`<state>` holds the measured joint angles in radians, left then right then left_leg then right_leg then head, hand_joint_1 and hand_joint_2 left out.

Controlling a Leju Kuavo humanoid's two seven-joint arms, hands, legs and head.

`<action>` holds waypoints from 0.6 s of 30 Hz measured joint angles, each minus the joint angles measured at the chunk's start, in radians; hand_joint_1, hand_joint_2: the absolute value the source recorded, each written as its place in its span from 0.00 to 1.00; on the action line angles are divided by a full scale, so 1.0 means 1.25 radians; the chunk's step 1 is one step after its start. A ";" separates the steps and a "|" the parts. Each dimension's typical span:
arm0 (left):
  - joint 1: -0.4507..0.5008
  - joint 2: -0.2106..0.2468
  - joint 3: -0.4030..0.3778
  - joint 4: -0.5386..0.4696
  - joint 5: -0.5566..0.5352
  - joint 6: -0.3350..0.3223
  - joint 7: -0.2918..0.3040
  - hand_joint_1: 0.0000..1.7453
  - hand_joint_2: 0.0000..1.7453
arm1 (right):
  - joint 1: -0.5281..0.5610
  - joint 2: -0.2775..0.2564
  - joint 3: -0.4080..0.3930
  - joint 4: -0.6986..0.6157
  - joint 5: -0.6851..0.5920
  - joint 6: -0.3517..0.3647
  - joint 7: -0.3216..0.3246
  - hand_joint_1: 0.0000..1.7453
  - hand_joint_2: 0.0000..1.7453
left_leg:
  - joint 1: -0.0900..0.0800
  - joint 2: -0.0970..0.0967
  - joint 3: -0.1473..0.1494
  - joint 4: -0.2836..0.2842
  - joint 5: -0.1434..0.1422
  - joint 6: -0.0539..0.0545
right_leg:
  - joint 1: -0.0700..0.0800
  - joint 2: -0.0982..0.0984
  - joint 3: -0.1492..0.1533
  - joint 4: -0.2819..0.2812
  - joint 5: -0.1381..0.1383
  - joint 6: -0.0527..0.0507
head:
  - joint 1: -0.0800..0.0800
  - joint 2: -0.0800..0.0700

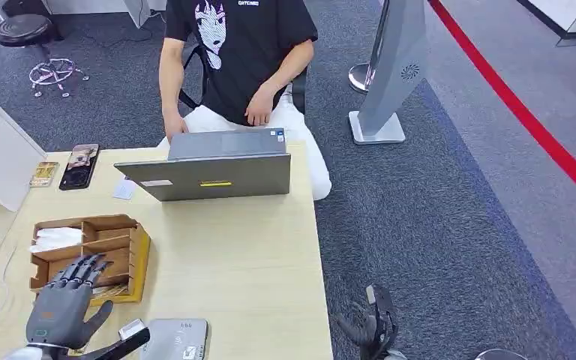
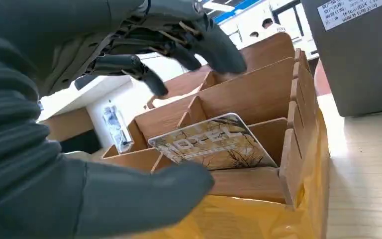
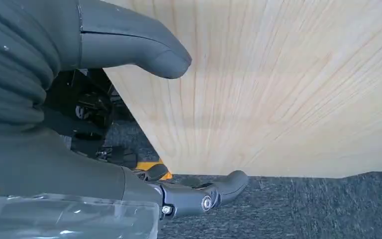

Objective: Pass the card to the sensor for recognition and then transmit it.

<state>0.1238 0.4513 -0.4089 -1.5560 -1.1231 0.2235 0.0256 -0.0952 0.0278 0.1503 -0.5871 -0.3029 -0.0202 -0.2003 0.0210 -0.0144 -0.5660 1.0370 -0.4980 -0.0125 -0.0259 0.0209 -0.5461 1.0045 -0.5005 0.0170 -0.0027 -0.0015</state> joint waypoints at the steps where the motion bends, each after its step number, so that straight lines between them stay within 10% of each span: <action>1: 0.000 0.000 0.000 0.000 0.000 0.000 0.000 1.00 1.00 | 0.000 0.000 0.000 0.000 0.000 0.000 0.000 0.00 1.00 | 0.000 0.000 0.000 0.000 0.000 0.000 | 0.000 0.000 0.000 0.000 0.000 0.000 | 0.000 0.000; 18: -0.034 -0.003 0.007 -0.018 -0.012 0.023 -0.045 1.00 1.00 | 0.000 0.000 0.000 0.000 0.000 0.000 0.000 0.00 1.00 | 0.000 0.000 0.000 0.000 0.000 0.000 | 0.000 0.000 0.000 0.000 0.000 0.000 | 0.000 0.000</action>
<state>0.0817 0.4471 -0.4002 -1.5781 -1.1383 0.2529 -0.0308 -0.0951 0.0278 0.1503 -0.5871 -0.3025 -0.0199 -0.2003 0.0210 -0.0146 -0.5660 1.0370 -0.4975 -0.0123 -0.0259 0.0206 -0.5461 1.0045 -0.5004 0.0170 -0.0027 -0.0015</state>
